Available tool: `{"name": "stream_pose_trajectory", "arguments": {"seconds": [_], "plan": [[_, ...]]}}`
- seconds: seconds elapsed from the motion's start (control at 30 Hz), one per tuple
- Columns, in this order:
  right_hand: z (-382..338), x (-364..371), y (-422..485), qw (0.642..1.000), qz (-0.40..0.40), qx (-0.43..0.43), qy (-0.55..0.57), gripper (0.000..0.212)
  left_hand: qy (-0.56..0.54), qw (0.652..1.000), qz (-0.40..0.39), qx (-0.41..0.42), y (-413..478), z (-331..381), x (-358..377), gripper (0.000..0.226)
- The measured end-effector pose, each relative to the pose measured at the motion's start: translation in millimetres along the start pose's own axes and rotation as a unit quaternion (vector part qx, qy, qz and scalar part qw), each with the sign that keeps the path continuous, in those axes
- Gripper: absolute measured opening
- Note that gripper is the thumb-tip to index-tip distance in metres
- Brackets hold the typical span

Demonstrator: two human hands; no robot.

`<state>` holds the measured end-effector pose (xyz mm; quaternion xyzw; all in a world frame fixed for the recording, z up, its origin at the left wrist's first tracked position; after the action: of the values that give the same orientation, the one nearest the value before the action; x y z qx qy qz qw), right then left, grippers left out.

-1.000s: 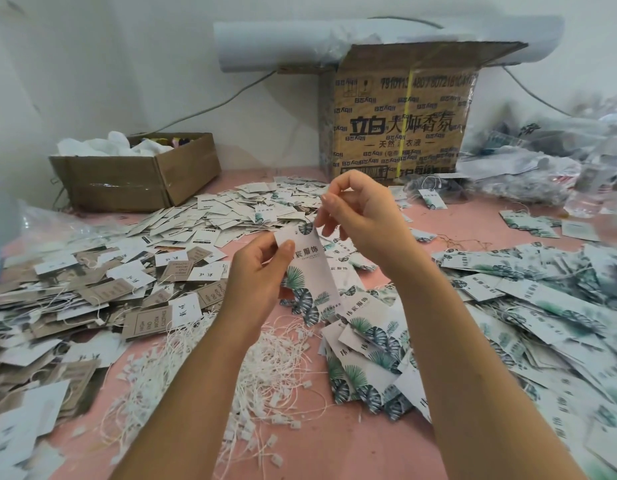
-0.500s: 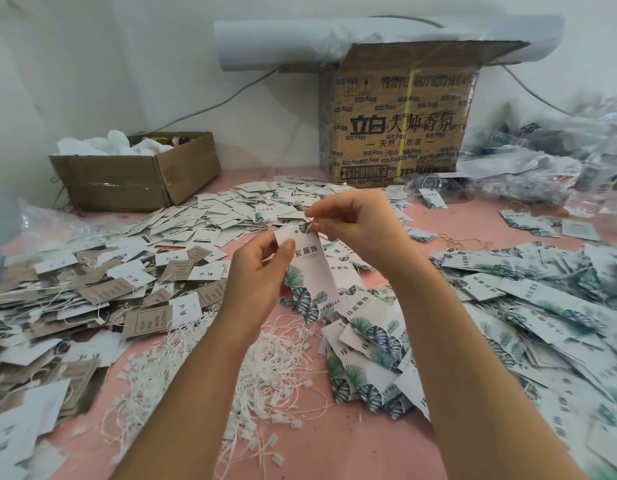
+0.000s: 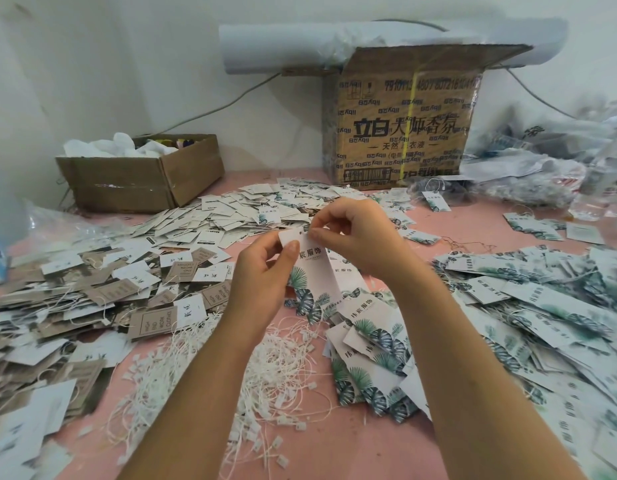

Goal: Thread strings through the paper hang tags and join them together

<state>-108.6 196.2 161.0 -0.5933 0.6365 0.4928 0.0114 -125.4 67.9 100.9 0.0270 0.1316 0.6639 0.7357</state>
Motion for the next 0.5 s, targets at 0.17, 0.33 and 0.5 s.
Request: {"name": "stream_pose_trajectory", "arguments": {"seconds": [0.17,0.33,0.5], "plan": [[-2,3,1,0.999,-0.016,-0.004,-0.036,0.009,0.029,0.999,0.003,0.027,-3,8,1,0.022],[-5,4,2,0.998,-0.020,-0.013,-0.051,0.015,0.060,0.996,-0.009,0.058,-6,16,6,0.012],[0,4,2,1.000,-0.003,0.002,-0.029,0.015,0.028,0.999,-0.016,0.042,-5,11,6,0.023]]}}
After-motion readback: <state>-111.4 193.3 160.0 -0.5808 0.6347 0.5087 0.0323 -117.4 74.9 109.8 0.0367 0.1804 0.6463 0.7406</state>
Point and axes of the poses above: each hand's wrist, its own y-axis towards the middle knuckle, its own x-axis out of the palm, z = x × y, the point moved 9 cm from there along y, towards the middle knuckle, and after that the axes turned 9 degrees about -x, right-handed, at the moved point
